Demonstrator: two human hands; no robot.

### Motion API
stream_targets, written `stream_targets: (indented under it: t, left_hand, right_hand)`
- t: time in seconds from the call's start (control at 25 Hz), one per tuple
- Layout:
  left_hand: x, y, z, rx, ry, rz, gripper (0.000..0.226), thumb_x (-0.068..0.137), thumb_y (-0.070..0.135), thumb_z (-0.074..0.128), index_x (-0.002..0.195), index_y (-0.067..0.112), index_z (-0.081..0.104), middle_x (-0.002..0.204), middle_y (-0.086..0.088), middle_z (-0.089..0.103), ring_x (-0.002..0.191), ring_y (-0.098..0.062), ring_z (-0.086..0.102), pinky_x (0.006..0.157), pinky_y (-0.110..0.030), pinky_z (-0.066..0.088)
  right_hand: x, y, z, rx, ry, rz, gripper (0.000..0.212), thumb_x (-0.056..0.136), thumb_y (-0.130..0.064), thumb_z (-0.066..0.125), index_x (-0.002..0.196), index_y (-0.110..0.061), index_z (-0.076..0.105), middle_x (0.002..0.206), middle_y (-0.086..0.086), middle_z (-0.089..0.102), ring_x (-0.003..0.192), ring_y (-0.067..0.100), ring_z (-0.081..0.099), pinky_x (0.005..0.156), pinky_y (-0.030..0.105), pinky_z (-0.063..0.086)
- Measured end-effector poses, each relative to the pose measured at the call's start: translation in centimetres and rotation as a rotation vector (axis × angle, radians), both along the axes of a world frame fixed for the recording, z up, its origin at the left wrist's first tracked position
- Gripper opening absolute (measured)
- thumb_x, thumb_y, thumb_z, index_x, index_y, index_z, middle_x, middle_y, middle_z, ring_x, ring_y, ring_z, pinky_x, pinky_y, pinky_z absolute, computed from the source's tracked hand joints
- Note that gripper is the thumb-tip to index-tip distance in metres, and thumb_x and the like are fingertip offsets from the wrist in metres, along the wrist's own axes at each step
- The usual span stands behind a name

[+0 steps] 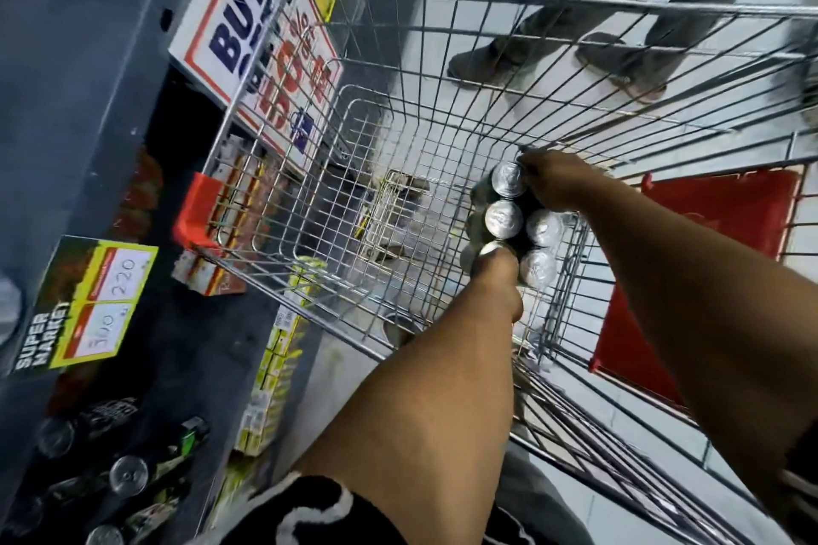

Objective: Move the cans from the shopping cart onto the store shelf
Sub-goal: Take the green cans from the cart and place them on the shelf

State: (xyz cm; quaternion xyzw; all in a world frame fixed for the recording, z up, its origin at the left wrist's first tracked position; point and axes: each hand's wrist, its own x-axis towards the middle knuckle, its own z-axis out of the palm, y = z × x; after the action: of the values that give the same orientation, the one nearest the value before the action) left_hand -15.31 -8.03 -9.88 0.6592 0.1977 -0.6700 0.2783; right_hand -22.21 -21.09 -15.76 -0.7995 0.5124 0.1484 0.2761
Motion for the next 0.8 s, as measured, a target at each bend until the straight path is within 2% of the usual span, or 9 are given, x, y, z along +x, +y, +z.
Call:
stream_targets:
  t: [0.08, 0.2, 0.32, 0.44, 0.48, 0.56, 0.68, 0.8]
  left_hand:
    - [0.0, 0.2, 0.2, 0.004, 0.014, 0.007, 0.036, 0.098, 0.025, 0.043, 0.131, 0.011, 0.049, 0.136, -0.009, 0.053, 0.103, -0.02, 0.047, 0.094, -0.035, 0.042]
    - [0.1, 0.1, 0.2, 0.032, -0.021, 0.036, 0.023, 0.096, 0.023, 0.049, 0.118, 0.018, 0.051, 0.106, -0.004, 0.048, 0.095, -0.021, 0.042, 0.084, -0.033, 0.04]
    - [0.2, 0.3, 0.5, 0.022, -0.025, 0.058, 0.021, 0.095, 0.019, 0.049, 0.116, 0.02, 0.051, 0.1, -0.003, 0.045, 0.092, -0.02, 0.041, 0.082, -0.034, 0.039]
    - [0.2, 0.4, 0.7, 0.006, -0.065, 0.075, 0.024, 0.093, 0.018, 0.051, 0.116, 0.017, 0.055, 0.087, -0.001, 0.053, 0.076, -0.021, 0.047, 0.068, -0.029, 0.042]
    - [0.2, 0.5, 0.5, 0.002, -0.091, 0.074, 0.028, 0.092, 0.019, 0.05, 0.119, 0.015, 0.057, 0.089, -0.001, 0.057, 0.071, -0.02, 0.05, 0.06, -0.027, 0.042]
    - [0.5, 0.6, 0.3, 0.015, -0.142, 0.039, 0.034, 0.091, 0.021, 0.048, 0.123, 0.015, 0.057, 0.106, -0.005, 0.063, 0.077, -0.022, 0.055, 0.052, -0.023, 0.041]
    - [1.2, 0.6, 0.1, 0.044, -0.252, 0.076, 0.035, 0.089, 0.017, 0.05, 0.122, 0.011, 0.058, 0.115, -0.012, 0.066, 0.085, -0.026, 0.063, 0.052, -0.026, 0.048]
    - [2.4, 0.6, 0.4, 0.023, -0.342, 0.095, 0.033, 0.088, 0.009, 0.048, 0.119, -0.001, 0.054, 0.115, -0.022, 0.065, 0.095, -0.035, 0.069, 0.075, -0.04, 0.06]
  right_hand:
    - [0.3, 0.0, 0.1, 0.005, -0.009, -0.027, 0.028, 0.089, -0.017, 0.044, 0.111, -0.011, 0.059, 0.123, 0.022, 0.06, 0.111, 0.04, 0.055, 0.089, 0.038, 0.043]
    - [0.6, 0.0, 0.1, 0.013, 0.019, -0.074, 0.029, 0.086, -0.016, 0.045, 0.11, -0.011, 0.059, 0.12, 0.023, 0.061, 0.11, 0.04, 0.055, 0.087, 0.038, 0.044]
    - [0.8, -0.1, 0.0, 0.015, 0.033, -0.085, 0.03, 0.085, -0.017, 0.045, 0.11, -0.01, 0.06, 0.118, 0.022, 0.062, 0.109, 0.039, 0.055, 0.086, 0.038, 0.045]
    - [0.6, 0.0, -0.1, 0.003, 0.023, -0.1, 0.029, 0.084, -0.018, 0.045, 0.108, -0.012, 0.061, 0.117, 0.021, 0.063, 0.109, 0.038, 0.056, 0.087, 0.038, 0.045]
    - [0.5, 0.1, 0.0, -0.004, 0.016, -0.11, 0.03, 0.084, -0.018, 0.045, 0.108, -0.012, 0.062, 0.117, 0.02, 0.063, 0.109, 0.038, 0.056, 0.087, 0.037, 0.044]
    - [0.1, 0.3, 0.3, -0.028, 0.005, -0.134, 0.031, 0.083, -0.019, 0.046, 0.109, -0.013, 0.063, 0.118, 0.02, 0.063, 0.11, 0.039, 0.056, 0.087, 0.036, 0.044]
    - [-0.8, 0.4, 1.1, -0.071, 0.006, -0.188, 0.028, 0.08, -0.023, 0.05, 0.101, -0.013, 0.066, 0.113, 0.02, 0.066, 0.106, 0.038, 0.059, 0.081, 0.033, 0.044]
    - [-2.4, 0.6, 2.4, -0.032, -0.058, -0.405, 0.028, 0.077, -0.027, 0.055, 0.1, -0.015, 0.066, 0.106, 0.018, 0.068, 0.101, 0.035, 0.061, 0.078, 0.029, 0.042]
